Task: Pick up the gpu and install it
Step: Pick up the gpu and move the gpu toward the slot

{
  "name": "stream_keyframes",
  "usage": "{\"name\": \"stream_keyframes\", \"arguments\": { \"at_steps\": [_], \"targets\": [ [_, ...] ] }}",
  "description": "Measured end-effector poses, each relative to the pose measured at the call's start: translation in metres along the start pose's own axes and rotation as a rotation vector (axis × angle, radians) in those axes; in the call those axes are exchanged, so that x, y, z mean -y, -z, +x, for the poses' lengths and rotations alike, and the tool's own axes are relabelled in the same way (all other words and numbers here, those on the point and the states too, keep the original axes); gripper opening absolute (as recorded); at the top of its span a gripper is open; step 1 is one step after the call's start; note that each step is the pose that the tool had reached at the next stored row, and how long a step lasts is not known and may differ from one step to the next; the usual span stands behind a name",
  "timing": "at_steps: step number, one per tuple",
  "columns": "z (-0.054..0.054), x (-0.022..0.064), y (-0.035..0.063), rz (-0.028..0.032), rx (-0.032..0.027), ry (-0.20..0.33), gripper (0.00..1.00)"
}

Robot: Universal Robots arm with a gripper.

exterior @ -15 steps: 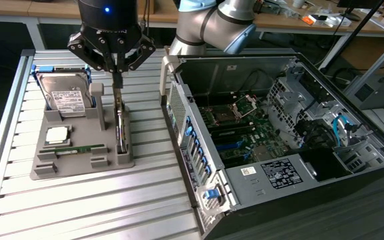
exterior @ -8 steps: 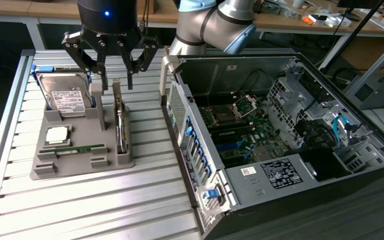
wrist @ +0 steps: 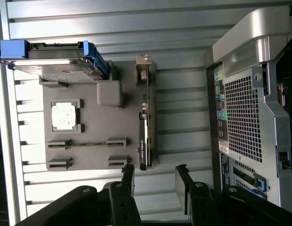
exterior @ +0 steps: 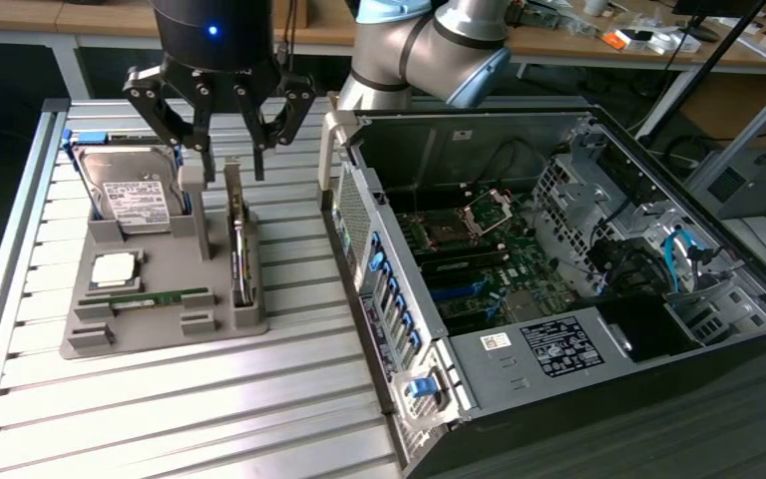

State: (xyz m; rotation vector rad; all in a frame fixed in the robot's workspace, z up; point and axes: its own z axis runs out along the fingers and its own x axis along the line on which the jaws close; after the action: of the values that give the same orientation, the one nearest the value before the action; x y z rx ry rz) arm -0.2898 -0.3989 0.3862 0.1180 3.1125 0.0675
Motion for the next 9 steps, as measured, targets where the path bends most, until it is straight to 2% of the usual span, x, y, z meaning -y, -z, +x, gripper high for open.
{"name": "stream_keyframes", "arguments": {
  "at_steps": [9],
  "targets": [
    [0.0005,0.0001,-0.0025,0.0000,0.0000,0.000,0.48]
  ]
}}
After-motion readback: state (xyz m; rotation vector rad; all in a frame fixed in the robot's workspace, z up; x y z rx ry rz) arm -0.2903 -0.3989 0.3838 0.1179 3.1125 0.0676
